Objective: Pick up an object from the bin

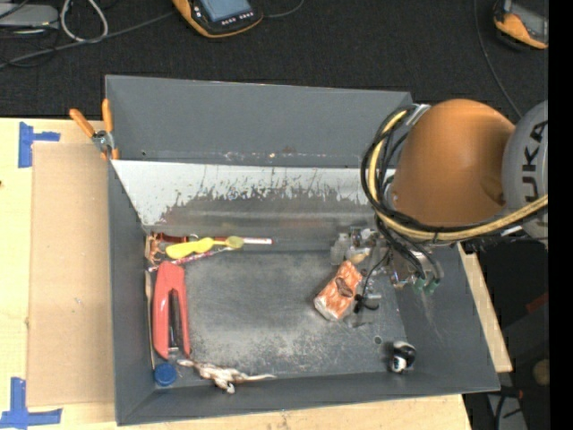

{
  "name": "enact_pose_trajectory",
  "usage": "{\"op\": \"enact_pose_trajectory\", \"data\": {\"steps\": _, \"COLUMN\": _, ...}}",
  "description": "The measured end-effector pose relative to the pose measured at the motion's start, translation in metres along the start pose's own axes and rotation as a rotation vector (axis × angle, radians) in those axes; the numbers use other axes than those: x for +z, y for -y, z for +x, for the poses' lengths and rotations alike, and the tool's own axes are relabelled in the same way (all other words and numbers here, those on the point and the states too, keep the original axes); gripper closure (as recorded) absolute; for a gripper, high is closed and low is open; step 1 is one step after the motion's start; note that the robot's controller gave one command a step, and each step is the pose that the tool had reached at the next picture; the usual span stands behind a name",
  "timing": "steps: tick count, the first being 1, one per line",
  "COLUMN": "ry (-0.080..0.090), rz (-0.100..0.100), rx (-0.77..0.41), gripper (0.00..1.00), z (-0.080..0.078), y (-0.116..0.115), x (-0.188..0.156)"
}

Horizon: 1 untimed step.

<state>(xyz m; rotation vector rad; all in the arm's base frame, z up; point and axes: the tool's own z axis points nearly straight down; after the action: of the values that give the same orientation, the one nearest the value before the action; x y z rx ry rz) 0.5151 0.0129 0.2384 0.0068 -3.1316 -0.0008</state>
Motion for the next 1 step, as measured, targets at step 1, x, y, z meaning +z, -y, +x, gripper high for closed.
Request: {"op": "enact_pose_trajectory", "data": {"steps": 1, "ry": 0.008, "rz": 0.0, "rx": 0.001, "gripper": 0.0, "z": -0.0014, "y": 0.0002, "x": -0.004}}
